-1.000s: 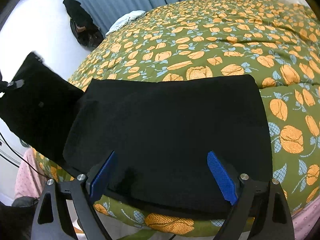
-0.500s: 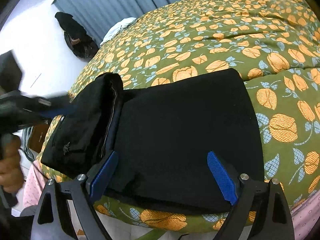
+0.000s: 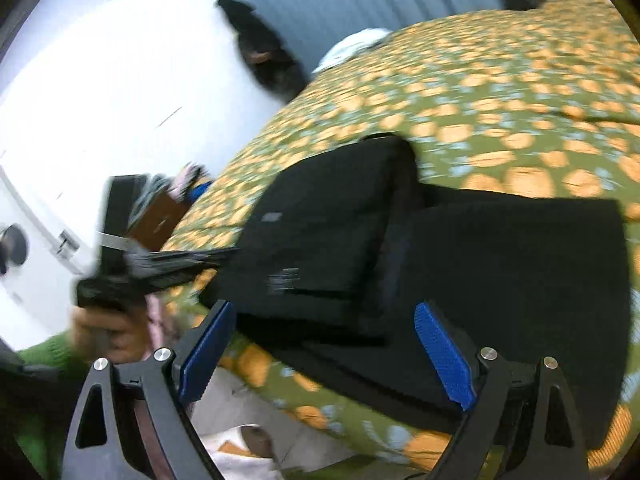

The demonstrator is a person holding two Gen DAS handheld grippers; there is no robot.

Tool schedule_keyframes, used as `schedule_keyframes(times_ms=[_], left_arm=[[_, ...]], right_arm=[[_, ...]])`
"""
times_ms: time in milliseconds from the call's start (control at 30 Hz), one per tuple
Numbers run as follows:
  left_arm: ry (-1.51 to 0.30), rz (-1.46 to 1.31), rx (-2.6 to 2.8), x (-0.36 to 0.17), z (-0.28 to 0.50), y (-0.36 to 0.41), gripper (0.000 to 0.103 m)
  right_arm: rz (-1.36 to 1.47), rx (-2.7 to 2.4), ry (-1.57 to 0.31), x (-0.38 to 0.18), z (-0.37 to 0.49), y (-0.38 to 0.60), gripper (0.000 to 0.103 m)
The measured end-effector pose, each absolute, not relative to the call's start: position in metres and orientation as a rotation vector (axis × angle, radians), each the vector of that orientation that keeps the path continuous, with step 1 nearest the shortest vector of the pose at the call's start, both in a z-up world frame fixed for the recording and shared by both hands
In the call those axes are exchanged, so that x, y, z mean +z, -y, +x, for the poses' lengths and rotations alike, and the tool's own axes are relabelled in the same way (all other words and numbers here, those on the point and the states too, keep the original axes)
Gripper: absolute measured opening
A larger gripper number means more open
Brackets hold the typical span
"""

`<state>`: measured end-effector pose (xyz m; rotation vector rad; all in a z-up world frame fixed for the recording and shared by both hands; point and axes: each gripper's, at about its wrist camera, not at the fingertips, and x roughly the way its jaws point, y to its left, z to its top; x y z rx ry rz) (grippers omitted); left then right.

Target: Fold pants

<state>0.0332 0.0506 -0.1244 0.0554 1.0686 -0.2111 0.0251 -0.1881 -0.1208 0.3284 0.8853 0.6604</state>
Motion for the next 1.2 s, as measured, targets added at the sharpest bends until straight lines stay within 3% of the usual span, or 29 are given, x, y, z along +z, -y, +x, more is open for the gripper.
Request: schedule_keyframes(times_ms=[567, 767, 800, 933, 1033, 1100, 1200], left_arm=[[-1.053, 0.040, -0.220, -0.129, 0.035, -0.046, 0.003], [-1.055, 0.025, -0.212, -0.131, 0.037, -0.050, 0.003], [-1.055, 0.014, -0.218, -0.132, 0.037, -0.051, 0.003], [-1.046, 0.046, -0.204, -0.132, 0.036, -0.049, 0.003], [-1.047, 0.042, -0.202, -0.127, 0.037, -0.053, 0.005], [-1.054, 0.003, -0.200, -0.115, 0.037, -0.060, 0.012], [-1.015, -0.068, -0.197, -0.088, 0.033, -0.076, 0.030]], right_arm=[[0.216, 0.755, -1.106, -0.146, 0.076, 0.174, 0.089], [0.350, 0.832, -1.184, -0.160, 0.091, 0.183, 0.057], [0.370, 0.805, -1.215, -0.166, 0.095, 0.186, 0.042], [0.484, 0.779, -1.242, -0.177, 0.100, 0.192, 0.038], [0.525, 0.786, -1.195, -0.165, 0.095, 0.193, 0.024], [0.564, 0.786, -1.137, -0.148, 0.091, 0.200, 0.020], [0.585, 0.794, -1.041, -0.113, 0.084, 0.211, 0.019]])
